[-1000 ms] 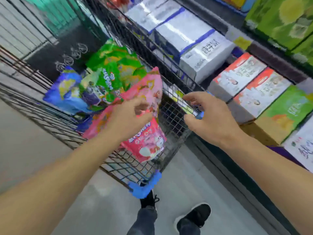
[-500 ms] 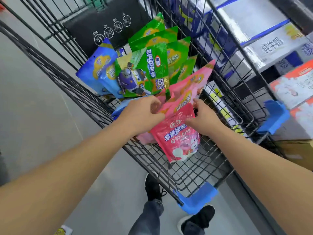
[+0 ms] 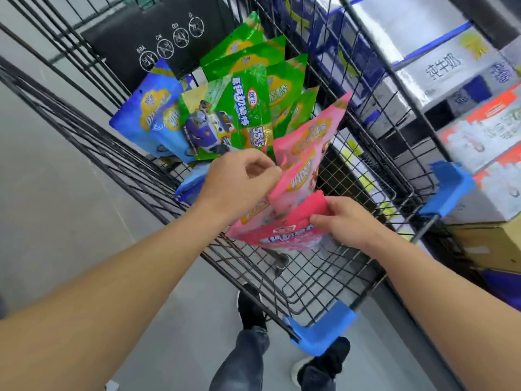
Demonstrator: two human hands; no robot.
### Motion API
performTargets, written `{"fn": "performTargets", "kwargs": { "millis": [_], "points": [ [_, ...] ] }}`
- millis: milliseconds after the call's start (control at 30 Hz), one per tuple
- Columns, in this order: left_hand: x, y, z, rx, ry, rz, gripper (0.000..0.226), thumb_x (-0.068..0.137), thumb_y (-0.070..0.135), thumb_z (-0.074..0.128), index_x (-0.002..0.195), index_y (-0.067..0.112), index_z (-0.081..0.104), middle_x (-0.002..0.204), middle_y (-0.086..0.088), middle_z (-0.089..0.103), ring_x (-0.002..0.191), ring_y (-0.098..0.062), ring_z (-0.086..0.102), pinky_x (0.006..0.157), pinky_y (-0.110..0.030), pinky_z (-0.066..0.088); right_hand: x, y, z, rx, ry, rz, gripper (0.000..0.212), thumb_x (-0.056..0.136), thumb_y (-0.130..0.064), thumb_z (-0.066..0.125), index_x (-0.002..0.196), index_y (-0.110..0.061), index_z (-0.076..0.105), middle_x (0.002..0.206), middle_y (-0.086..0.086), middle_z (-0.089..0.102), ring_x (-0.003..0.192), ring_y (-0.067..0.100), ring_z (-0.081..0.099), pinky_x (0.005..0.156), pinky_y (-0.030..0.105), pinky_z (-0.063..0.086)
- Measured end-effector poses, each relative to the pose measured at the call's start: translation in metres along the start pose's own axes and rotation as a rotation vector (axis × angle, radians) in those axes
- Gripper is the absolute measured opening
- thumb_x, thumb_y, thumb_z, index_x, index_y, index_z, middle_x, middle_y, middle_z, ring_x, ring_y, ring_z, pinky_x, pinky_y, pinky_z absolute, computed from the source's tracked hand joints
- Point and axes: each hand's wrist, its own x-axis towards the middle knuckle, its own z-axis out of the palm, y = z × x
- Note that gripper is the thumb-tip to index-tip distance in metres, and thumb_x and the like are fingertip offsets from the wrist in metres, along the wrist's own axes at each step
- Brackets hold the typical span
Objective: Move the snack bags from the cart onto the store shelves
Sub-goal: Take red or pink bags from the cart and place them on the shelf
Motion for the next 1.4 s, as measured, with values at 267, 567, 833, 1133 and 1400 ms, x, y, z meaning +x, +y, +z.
{"fn": "performTargets", "kwargs": {
  "millis": [267,567,833,1133,1400],
  "points": [
    [0.001,0.025,0.021,-0.759,-0.28,-0.326,0.068,0.093,0.068,0.026,0.095,0.015,0.069,0.085,-0.007,0.069,0.075,-0.019,0.062,0.073,-0.032,0.047,-0.047,-0.005,-0.042,1.001,0.165,-0.083,0.036,0.096,-0.004,0.045,0.13,0.005,0.052,0.112,0.022,0.065,0.096,0.034,0.063,0.094,0.053,0.052],
    [-0.013,0.093,0.084,-0.427,-0.216,-0.177,0.02,0.1,0.019,0.053,0.091,0.02,0.07,0.094,0.004,0.077,0.089,-0.018,0.07,0.094,-0.046,0.053,-0.098,0.026,-0.104,1.279,0.421,-0.162,0.019,0.1,-0.013,0.047,0.111,-0.013,0.063,0.102,0.007,0.074,0.087,0.021,0.071,0.075,0.038,0.061],
    [-0.01,0.177,0.131,-0.455,-0.253,-0.072,0.019,0.094,0.022,0.061,0.083,0.016,0.075,0.082,0.0,0.076,0.067,-0.017,0.067,0.067,-0.036,0.053,-0.163,0.097,-0.134,0.98,0.489,-0.197,0.018,0.096,-0.005,0.054,0.101,-0.019,0.066,0.094,-0.002,0.075,0.088,0.018,0.071,0.081,0.032,0.056],
    [-0.052,0.256,0.289,-0.427,-0.464,-0.041,0.028,0.102,0.025,0.049,0.086,0.012,0.069,0.081,-0.001,0.076,0.07,-0.014,0.07,0.067,-0.031,0.058,-0.251,0.221,-0.18,0.997,0.993,-0.034,0.029,0.093,-0.005,0.06,0.069,-0.019,0.056,0.056,-0.009,0.062,0.052,0.004,0.056,0.052,0.02,0.046],
    [-0.092,0.325,0.435,-0.15,-0.55,0.108,0.052,0.075,0.056,0.059,0.074,0.004,0.065,0.077,-0.017,0.069,0.071,-0.027,0.064,0.078,-0.058,0.056,-0.346,0.342,-0.233,0.764,1.325,0.146,0.029,0.087,-0.015,0.067,0.06,-0.02,0.058,0.052,-0.011,0.058,0.054,0.007,0.051,0.061,0.028,0.044]
  ]
}}
